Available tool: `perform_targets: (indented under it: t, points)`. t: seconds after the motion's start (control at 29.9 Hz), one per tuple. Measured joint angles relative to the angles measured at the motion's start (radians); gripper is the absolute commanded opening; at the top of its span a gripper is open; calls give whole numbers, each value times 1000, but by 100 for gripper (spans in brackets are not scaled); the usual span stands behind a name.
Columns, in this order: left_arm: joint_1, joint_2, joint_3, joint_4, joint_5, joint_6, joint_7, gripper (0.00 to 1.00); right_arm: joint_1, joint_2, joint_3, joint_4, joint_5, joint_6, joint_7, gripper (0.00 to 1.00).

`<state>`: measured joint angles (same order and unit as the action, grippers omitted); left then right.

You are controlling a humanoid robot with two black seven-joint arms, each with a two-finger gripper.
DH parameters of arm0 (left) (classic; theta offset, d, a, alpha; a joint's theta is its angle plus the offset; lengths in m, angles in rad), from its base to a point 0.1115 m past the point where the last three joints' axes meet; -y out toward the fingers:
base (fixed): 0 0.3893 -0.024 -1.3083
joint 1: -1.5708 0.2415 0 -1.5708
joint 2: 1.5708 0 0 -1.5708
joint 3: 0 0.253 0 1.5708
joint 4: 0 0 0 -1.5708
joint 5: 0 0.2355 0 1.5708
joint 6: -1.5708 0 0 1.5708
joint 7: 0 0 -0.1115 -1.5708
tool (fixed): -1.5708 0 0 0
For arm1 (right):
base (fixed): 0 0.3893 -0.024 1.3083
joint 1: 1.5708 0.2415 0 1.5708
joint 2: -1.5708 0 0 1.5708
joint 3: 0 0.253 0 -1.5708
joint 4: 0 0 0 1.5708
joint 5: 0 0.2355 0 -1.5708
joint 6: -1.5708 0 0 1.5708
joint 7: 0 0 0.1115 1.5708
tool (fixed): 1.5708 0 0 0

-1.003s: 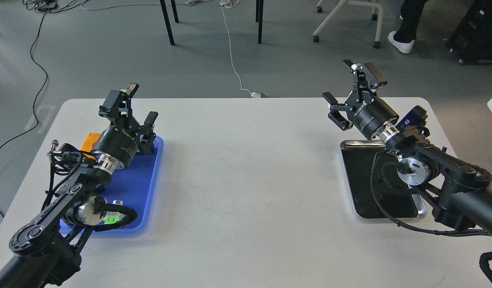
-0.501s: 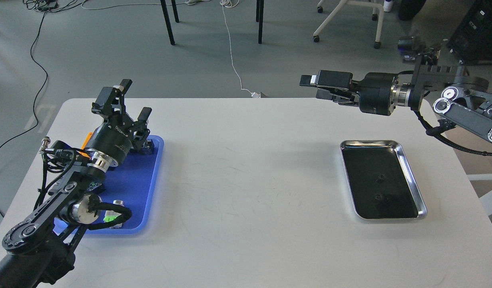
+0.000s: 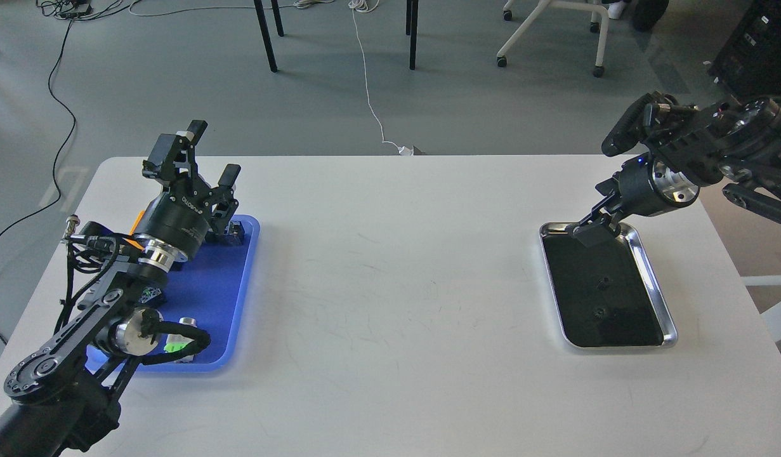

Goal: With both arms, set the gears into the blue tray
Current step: 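Lower the right gripper into the metal tray and grasp a small black part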

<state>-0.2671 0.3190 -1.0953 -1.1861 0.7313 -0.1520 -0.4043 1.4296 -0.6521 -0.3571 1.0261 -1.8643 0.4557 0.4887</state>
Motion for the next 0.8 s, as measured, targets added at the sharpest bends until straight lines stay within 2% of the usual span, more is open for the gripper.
perform_targets:
  t: [0.5,0.8]
  points:
    - [2,-1,2,-2,0,-1,-1,98,-126,-20,-28,-39,-35,-9,0,87]
    - [2,3,4,-3,0,-3,-2,98,-198,-10,0,-107,-27,-16,0,68]
